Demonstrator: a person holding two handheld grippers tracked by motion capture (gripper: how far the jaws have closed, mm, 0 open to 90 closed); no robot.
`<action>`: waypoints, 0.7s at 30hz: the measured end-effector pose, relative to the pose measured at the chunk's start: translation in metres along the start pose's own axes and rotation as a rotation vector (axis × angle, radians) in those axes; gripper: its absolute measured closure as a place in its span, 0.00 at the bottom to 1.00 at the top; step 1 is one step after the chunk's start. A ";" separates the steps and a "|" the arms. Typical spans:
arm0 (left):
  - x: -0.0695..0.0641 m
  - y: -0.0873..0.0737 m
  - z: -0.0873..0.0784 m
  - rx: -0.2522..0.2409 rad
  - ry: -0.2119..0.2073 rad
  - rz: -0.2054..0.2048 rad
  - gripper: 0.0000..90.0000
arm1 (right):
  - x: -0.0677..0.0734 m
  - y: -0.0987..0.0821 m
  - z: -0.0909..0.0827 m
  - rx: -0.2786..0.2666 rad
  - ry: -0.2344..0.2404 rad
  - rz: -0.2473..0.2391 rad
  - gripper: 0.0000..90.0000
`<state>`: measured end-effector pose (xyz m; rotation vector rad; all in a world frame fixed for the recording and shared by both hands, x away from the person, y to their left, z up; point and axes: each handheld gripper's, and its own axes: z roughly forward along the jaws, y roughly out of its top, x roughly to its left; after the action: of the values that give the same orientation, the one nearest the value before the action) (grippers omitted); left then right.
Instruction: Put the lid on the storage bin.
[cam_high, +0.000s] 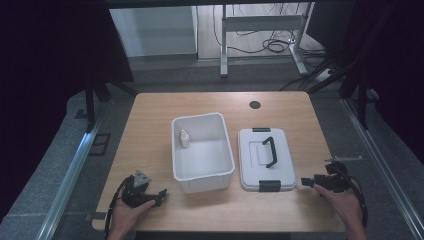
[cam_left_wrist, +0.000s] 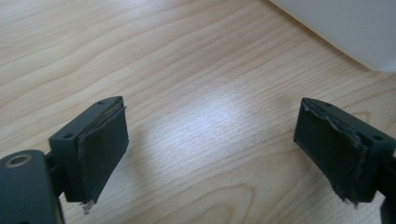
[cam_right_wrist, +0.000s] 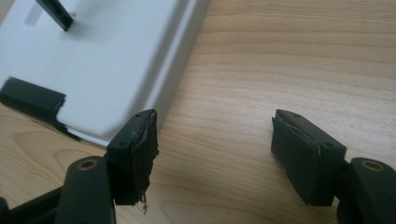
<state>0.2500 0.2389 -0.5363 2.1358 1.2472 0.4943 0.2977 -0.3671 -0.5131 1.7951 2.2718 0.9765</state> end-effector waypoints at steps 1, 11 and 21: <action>0.001 -0.001 -0.001 0.000 0.005 -0.006 0.11 | 0.001 0.001 0.000 -0.001 0.003 -0.001 0.35; 0.006 -0.006 0.001 -0.002 -0.003 -0.007 0.14 | 0.028 0.012 0.004 0.028 0.008 -0.079 0.35; 0.009 -0.009 0.000 -0.010 0.001 -0.007 0.14 | 0.033 0.011 -0.001 0.010 0.011 -0.043 0.35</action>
<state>0.2485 0.2499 -0.5419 2.1225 1.2505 0.4972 0.2970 -0.3368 -0.4966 1.7411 2.3154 0.9717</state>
